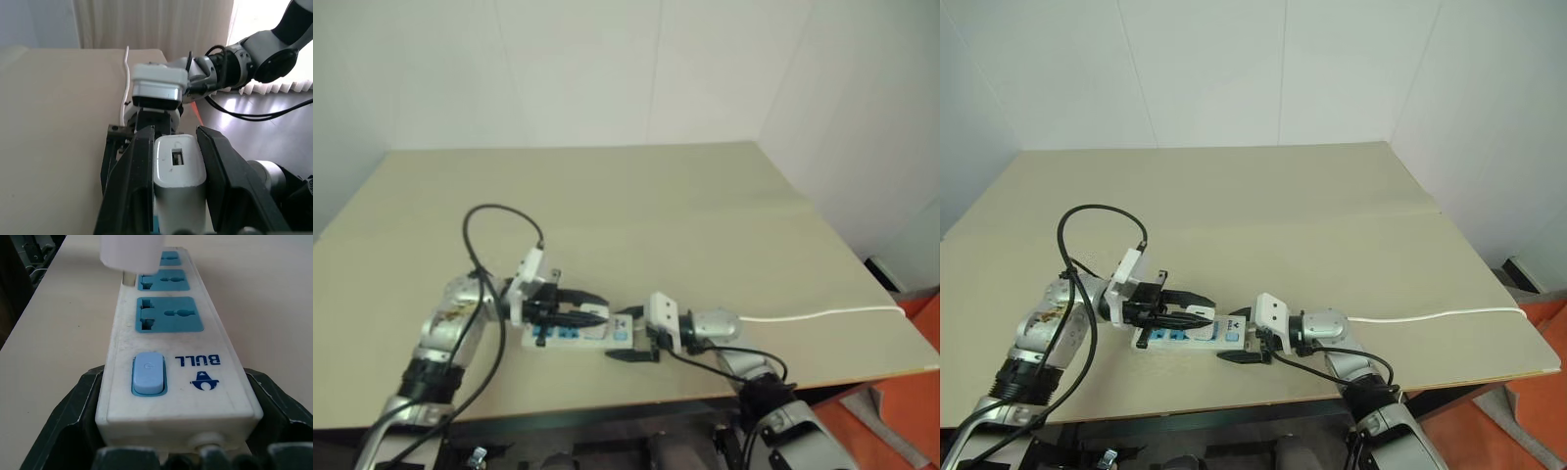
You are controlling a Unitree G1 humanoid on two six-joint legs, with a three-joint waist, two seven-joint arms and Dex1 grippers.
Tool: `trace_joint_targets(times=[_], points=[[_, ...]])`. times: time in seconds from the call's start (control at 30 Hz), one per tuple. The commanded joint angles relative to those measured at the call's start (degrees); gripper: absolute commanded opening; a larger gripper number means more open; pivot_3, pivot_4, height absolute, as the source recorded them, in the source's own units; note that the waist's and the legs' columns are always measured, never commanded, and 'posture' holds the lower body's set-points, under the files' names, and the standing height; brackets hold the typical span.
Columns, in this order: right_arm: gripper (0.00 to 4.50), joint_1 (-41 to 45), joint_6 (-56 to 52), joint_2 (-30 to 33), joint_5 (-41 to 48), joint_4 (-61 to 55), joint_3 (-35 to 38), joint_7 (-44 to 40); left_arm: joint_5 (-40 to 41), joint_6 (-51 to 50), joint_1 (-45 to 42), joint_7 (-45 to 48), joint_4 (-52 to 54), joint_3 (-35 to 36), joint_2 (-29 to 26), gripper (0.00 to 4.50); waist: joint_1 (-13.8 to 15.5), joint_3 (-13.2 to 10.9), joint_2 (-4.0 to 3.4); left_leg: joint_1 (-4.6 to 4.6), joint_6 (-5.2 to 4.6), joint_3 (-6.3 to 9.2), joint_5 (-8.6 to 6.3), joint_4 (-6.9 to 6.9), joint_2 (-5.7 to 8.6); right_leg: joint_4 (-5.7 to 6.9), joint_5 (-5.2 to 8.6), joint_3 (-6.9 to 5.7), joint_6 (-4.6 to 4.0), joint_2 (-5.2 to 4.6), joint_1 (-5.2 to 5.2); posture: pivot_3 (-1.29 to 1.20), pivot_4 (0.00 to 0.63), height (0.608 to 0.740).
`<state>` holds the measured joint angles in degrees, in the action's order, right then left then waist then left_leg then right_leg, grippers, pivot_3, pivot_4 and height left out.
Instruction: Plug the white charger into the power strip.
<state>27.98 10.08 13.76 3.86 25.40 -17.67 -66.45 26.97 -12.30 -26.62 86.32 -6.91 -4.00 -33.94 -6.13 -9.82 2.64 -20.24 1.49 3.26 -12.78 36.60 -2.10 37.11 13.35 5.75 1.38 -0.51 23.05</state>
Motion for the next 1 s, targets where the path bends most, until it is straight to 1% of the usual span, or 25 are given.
trace_joint_targets(times=[0.03, 0.4, 0.77, 1.0], points=[[3.42, -2.01, -2.40, 0.41, -1.84, 2.81, -3.01, -1.12, -0.92, 2.32, -0.07, 0.28, -0.80, -0.11, -0.20, 1.02, 0.00, 0.00, 0.00, 0.00, 0.00, 0.00, 0.00, 0.00, 0.00, 0.00, 0.00, 0.00, 0.00, 0.00, 0.00, 0.00, 0.150, 0.740], [3.42, -2.13, -2.72, 0.76, -1.71, 2.31, -2.93, -1.16, -1.46, 3.26, -0.46, -0.92, -3.10, -0.48, 1.19, 1.02, 0.12, 0.00, 0.00, -0.01, 0.01, -0.01, -0.01, -0.01, 0.00, -0.02, 0.01, 0.00, -0.01, 0.00, 0.00, 0.00, 0.150, 0.740], [3.42, -1.84, -2.71, 1.26, -1.57, 2.51, -3.01, -1.22, -0.98, 2.79, -0.64, -1.82, -3.18, -0.43, 2.46, 1.02, 0.46, 0.00, -0.01, -0.02, 0.02, -0.01, -0.01, -0.01, 0.01, -0.05, 0.01, 0.00, 0.00, -0.02, 0.00, 0.00, 0.150, 0.740], [3.42, -1.79, -2.81, 1.30, -1.55, 2.60, -3.00, -1.20, 0.40, -0.03, -1.08, 0.81, -2.09, -0.39, 0.28, 1.02, 0.44, -0.01, -0.01, -0.03, 0.03, -0.01, -0.02, -0.02, 0.00, -0.08, 0.02, 0.00, -0.01, -0.02, 0.01, 0.00, 0.150, 0.740]])
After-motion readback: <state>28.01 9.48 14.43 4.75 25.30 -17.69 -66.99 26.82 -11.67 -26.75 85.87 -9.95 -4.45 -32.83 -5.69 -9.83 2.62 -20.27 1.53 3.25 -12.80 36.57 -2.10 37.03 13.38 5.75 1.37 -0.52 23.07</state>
